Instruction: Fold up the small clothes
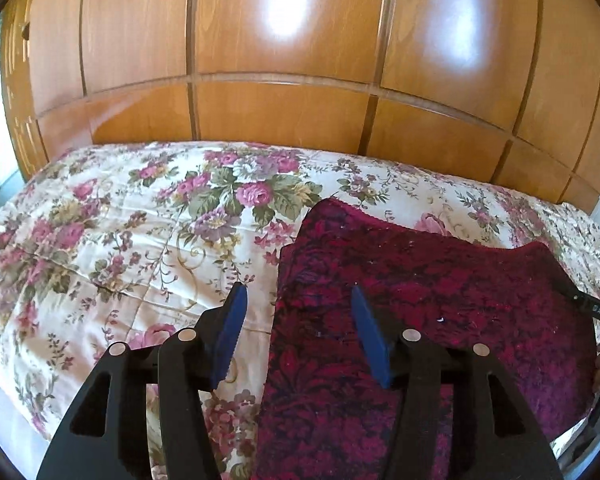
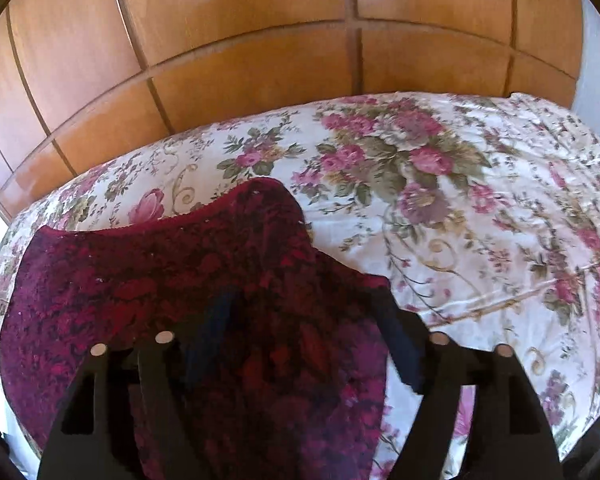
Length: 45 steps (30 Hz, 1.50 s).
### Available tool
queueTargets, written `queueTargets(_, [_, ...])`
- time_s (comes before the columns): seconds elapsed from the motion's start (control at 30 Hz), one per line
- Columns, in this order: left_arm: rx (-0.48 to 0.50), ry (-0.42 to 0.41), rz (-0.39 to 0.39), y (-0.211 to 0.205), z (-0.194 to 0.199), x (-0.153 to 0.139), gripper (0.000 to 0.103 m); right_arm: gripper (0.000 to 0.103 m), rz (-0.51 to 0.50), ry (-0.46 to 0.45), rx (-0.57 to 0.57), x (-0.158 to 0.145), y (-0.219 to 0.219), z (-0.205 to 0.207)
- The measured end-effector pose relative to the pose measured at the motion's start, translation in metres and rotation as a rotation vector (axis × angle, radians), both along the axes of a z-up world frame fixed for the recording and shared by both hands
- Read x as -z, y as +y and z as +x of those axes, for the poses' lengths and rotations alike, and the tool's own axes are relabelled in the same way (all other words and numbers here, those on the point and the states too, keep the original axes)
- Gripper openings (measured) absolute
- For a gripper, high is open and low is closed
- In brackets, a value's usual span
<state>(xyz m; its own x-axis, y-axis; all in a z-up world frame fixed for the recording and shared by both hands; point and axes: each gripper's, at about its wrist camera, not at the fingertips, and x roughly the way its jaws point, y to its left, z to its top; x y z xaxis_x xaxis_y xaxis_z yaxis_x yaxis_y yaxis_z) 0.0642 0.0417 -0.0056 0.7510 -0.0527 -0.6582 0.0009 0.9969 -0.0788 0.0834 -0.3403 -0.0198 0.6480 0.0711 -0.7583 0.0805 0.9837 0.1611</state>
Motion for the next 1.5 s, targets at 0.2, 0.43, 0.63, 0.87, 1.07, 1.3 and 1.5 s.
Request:
queueTargets(0.2, [0.002,0.029,0.002,-0.001,0.003,0.007,0.054,0.073,0.046,-0.009,0.024,0.001,-0.011,-0.025])
queueTargets(0.43, [-0.016,0.062,0.001,0.005,0.007,0.016,0.054,0.074,0.105,-0.021,0.058,0.003,-0.017,-0.046])
queueTargets(0.63, [-0.010,0.060,0.017,0.014,0.021,0.014,0.054,0.074,0.105,-0.017,0.067,0.004,-0.015,-0.054])
queueTargets(0.87, [0.020,0.092,-0.002,0.025,0.042,0.017,0.054,0.074,0.102,-0.004,0.080,0.008,-0.012,-0.052])
queueTargets(1.07, [0.079,0.209,-0.149,0.037,0.067,0.032,0.054,0.074,0.090,0.003,0.084,0.009,-0.010,-0.051])
queueTargets(1.3, [0.154,0.238,-0.325,0.043,0.078,0.037,0.012,0.074,0.093,0.004,0.087,0.009,-0.011,-0.051])
queueTargets(1.5, [0.120,0.199,-0.349,0.050,0.065,0.042,0.011,0.068,0.095,-0.001,0.069,0.007,-0.008,-0.052])
